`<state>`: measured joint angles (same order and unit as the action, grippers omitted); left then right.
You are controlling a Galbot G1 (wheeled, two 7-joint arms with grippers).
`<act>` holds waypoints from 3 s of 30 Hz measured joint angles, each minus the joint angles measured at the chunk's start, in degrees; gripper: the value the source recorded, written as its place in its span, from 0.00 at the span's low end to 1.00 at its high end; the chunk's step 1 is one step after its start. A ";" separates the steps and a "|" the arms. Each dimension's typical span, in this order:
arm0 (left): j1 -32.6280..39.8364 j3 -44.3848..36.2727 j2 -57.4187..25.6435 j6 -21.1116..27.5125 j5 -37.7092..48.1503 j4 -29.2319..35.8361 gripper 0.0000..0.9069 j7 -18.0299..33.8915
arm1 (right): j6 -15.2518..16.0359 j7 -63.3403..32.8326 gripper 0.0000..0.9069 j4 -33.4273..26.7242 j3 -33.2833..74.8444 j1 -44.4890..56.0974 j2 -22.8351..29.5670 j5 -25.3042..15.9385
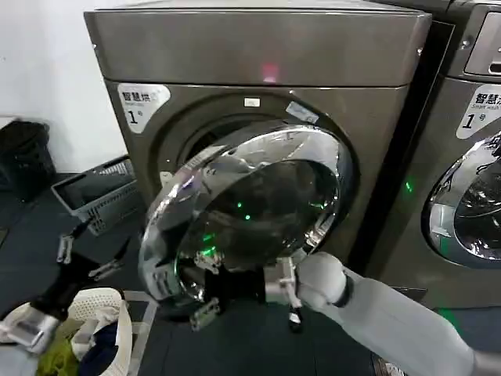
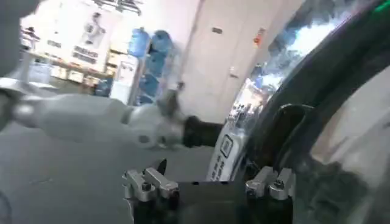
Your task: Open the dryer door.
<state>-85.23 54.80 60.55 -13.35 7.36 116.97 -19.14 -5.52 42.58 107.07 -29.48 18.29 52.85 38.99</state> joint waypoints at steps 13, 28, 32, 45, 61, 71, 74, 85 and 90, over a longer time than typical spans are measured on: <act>4.58 -10.20 -3.96 -4.49 3.90 -1.50 1.00 -6.21 | -0.64 2.28 1.00 7.64 14.54 11.95 -10.52 0.27; 5.64 -15.61 -5.52 -7.11 5.27 0.22 1.00 -7.57 | -5.47 2.54 1.00 14.92 51.72 47.38 -17.49 1.64; 6.56 -17.54 -5.80 -7.79 5.71 0.34 1.00 -7.50 | -7.72 2.24 1.00 17.52 66.77 61.24 -15.33 2.80; 13.28 -28.36 -4.62 -6.98 4.06 -0.01 1.00 -5.75 | -16.21 -10.31 1.00 24.13 97.29 90.49 2.87 -1.74; 23.87 -44.35 0.37 -5.87 0.18 -4.92 1.00 -4.29 | -9.50 -45.26 1.00 19.01 115.93 95.44 24.78 -18.99; 30.61 -53.66 3.58 -5.41 -0.31 -9.40 1.00 -3.68 | 8.32 -57.34 1.00 13.77 128.90 88.68 32.20 -24.75; 32.70 -56.98 5.00 -4.54 -1.08 -10.54 1.00 -3.60 | 10.82 -60.22 1.00 11.25 133.52 86.61 32.48 -27.09; 40.29 -66.25 11.59 -2.85 -2.92 -15.88 1.00 -2.24 | 12.52 -63.49 1.00 2.68 145.81 85.36 32.84 -29.10; 43.15 -69.27 14.24 -2.37 -3.10 -18.60 1.00 -1.80 | 12.43 -65.56 1.00 -0.19 148.60 86.03 33.31 -29.83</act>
<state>-42.08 -14.47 74.80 -15.72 4.26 98.37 -20.94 6.91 -22.99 106.88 119.12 104.32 86.15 9.16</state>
